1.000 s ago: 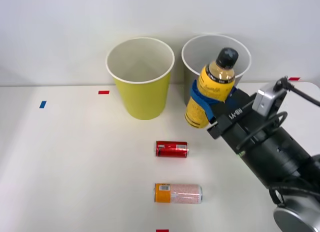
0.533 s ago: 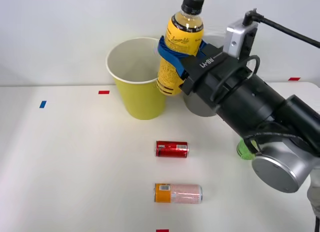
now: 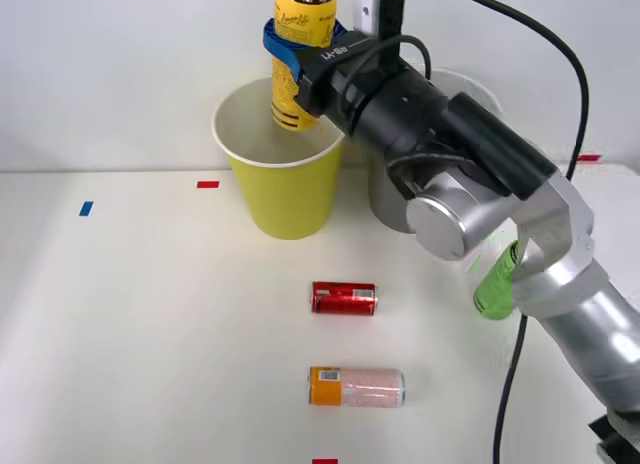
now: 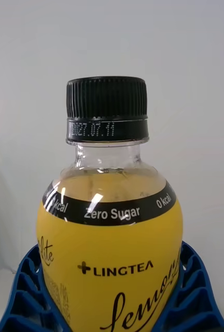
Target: Put cans in the gray bin, plastic bottles in the light green bin
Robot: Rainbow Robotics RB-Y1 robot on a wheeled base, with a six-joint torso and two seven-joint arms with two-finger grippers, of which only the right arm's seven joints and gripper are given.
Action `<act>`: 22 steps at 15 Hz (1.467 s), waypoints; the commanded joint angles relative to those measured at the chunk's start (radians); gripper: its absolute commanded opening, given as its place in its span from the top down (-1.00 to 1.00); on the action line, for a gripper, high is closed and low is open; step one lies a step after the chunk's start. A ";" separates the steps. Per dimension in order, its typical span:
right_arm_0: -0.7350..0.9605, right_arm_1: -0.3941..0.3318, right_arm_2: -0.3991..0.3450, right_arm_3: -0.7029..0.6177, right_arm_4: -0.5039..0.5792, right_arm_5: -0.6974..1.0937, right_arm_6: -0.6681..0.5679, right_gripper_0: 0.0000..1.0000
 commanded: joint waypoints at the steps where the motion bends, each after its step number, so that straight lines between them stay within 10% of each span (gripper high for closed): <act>1: -0.113 0.089 0.025 0.199 0.039 -0.054 0.000 1.00; 8: -0.197 0.139 0.050 0.417 0.071 -0.171 0.009 1.00; 9: -0.197 0.139 0.052 0.417 0.077 -0.171 0.014 0.40; 10: -0.197 0.138 0.050 0.417 0.079 -0.171 0.015 -0.70; 11: -0.197 0.135 0.052 0.417 0.079 -0.171 0.009 -1.00; 22: -0.045 0.053 0.053 0.155 0.079 -0.171 0.014 -1.00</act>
